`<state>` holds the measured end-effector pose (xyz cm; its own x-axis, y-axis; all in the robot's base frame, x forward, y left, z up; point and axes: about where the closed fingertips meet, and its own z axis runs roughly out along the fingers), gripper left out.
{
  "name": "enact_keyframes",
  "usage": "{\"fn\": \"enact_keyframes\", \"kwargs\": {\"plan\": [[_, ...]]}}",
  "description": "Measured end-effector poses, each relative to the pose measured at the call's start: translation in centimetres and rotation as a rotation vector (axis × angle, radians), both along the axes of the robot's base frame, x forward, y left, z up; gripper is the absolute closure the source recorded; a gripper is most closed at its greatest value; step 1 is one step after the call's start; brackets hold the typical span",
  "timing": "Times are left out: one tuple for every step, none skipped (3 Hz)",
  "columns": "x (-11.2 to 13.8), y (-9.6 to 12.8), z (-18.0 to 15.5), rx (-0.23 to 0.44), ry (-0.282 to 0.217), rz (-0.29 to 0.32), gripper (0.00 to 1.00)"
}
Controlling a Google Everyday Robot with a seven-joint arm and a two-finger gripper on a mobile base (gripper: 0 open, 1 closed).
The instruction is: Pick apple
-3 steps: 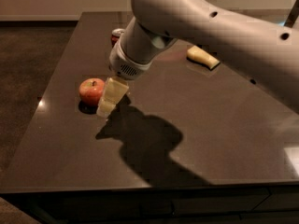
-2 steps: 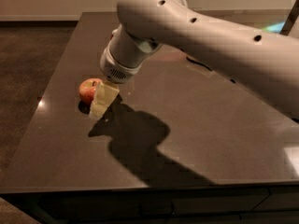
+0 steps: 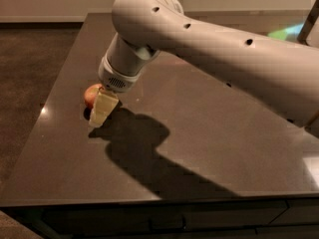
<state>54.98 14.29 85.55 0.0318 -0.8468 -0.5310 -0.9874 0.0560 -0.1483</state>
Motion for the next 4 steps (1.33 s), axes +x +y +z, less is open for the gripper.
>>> {"fn": "enact_keyframes", "kwargs": {"plan": [[-0.1, 0.3, 0.1, 0.009, 0.010, 0.013, 0.41], [-0.2, -0.3, 1.1, 0.027, 0.016, 0.016, 0.64], [-0.2, -1.9, 4.0, 0.049, 0.002, 0.019, 0.87], [-0.6, -3.3, 7.4, 0.076, -0.017, 0.053, 1.00]]}}
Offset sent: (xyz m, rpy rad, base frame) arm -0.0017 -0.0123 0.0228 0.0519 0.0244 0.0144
